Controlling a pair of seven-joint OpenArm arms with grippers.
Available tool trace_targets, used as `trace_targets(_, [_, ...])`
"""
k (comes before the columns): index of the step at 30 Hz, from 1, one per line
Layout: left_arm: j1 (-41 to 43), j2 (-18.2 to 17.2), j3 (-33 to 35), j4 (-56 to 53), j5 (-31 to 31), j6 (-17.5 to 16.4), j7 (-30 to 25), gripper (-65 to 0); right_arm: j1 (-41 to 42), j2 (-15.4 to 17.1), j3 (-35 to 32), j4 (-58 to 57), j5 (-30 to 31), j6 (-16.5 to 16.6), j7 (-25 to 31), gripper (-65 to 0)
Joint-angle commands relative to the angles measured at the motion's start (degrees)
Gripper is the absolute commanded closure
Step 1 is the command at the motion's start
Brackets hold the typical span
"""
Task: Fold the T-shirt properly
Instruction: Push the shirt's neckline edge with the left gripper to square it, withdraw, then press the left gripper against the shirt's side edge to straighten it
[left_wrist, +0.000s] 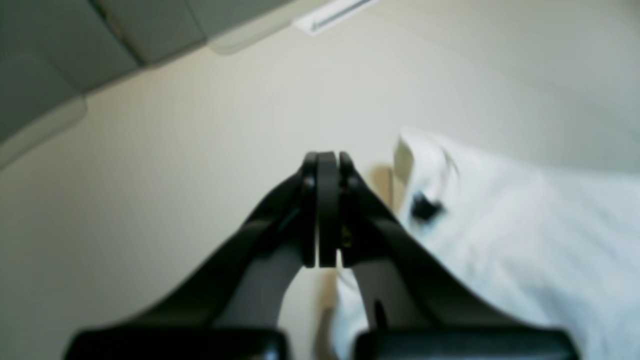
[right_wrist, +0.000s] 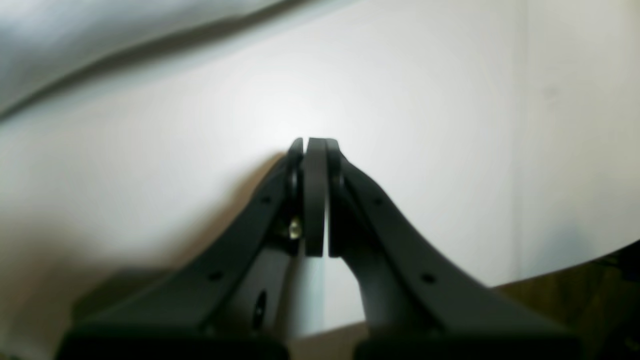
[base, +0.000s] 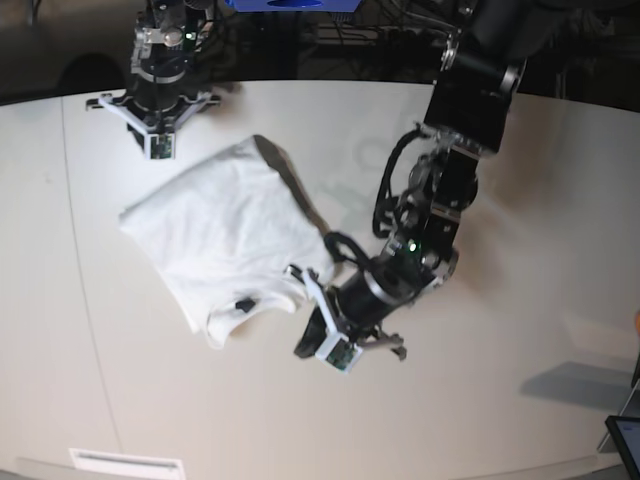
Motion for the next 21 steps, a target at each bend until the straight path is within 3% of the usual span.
trace_targets(1, [1.2,-1.4,-0.1,3.1,-0.3,0.2,-1.8,0.0,0.6,-0.1,0.6,2.7,-0.9,-0.6,1.4,-0.3])
trace_targets(5, [9.4,-5.2,-0.2,7.7,-0.3,0.2,-1.9,0.0,4.3,0.8,2.5,5.8,-1.0,-0.3,1.4,-0.3])
trace_targets(8, [13.7,-7.2,-0.9,8.0,-0.3,0.3,-1.9,0.0,6.9,1.7,2.5,5.7,-0.9,4.1,1.3,-0.3])
trace_targets(10, [17.1,-7.3,-3.3,8.0,-0.3,0.3,-1.9,0.0,8.5,1.7,2.5,5.6,-0.9,6.1,1.3,-0.3])
trace_targets(13, [20.3,-7.3,-6.6,8.0,-0.2,0.3,-1.9,0.0,11.9,2.0,2.5,5.2,-1.0,6.2,1.1,-0.3])
trace_targets(16, [21.9,-7.6,-7.3,7.3,0.1,0.3,-1.8,0.0,14.7,4.3,2.6,2.8,-0.7,6.3,1.0,-0.3])
trace_targets(21, [22.8,-6.1,-6.9,3.6,7.3,0.2,-1.9,0.0,19.1,5.0,2.7,-3.5,-0.7,6.3,1.0,-0.3])
